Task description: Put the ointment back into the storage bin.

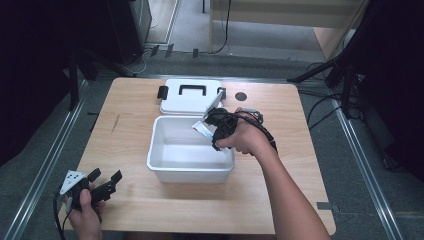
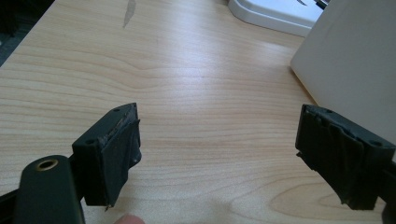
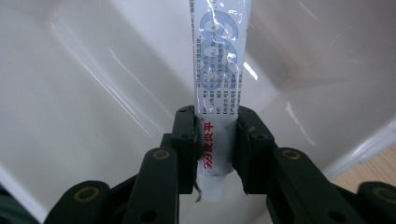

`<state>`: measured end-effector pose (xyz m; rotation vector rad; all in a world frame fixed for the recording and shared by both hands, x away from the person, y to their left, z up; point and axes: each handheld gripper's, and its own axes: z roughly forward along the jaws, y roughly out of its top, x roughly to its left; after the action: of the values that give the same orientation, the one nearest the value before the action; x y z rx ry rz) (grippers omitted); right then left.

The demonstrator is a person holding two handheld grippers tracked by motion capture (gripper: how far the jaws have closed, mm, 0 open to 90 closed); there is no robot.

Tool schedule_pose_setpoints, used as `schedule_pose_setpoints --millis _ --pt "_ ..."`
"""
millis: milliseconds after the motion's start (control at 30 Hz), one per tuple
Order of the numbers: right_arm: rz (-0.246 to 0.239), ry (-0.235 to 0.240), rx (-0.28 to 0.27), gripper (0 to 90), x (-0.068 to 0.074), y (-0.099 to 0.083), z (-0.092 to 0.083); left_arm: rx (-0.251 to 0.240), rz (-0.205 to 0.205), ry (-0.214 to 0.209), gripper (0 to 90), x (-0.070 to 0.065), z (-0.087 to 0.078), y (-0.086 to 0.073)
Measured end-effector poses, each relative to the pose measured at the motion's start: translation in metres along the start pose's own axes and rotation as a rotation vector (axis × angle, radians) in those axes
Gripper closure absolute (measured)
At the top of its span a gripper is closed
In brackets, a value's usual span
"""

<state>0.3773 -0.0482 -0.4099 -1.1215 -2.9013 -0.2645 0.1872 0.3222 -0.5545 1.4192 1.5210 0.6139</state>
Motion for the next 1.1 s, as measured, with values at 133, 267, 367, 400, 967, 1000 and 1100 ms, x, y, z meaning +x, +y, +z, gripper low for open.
schedule_pose_setpoints --millis 133,267,367,400,967,1000,1100 --pt "-0.004 -0.009 0.007 72.5 0.001 0.0 0.007 0.0 0.001 0.0 14.7 0.0 0.0 0.0" --pt "-0.017 -0.033 0.022 72.5 0.003 0.002 0.014 0.0 0.001 0.0 14.6 0.0 0.0 0.0" --pt "-0.024 -0.037 0.021 72.5 0.004 0.003 0.016 0.0 -0.001 -0.001 14.7 0.0 0.0 0.0" --pt "-0.026 -0.042 0.017 72.5 0.004 0.003 0.016 0.0 0.0 0.0 14.7 0.0 0.0 0.0" --pt "-0.123 -0.089 0.036 72.2 0.015 0.012 0.036 0.003 0.0 -0.007 14.7 0.0 0.0 0.0" --pt "-0.124 -0.092 0.043 72.2 0.016 0.012 0.037 0.003 0.0 -0.006 14.7 0.0 0.0 0.0" --pt "-0.143 -0.111 0.071 72.1 0.017 0.014 0.045 0.003 0.0 -0.009 14.7 0.0 0.001 0.0"
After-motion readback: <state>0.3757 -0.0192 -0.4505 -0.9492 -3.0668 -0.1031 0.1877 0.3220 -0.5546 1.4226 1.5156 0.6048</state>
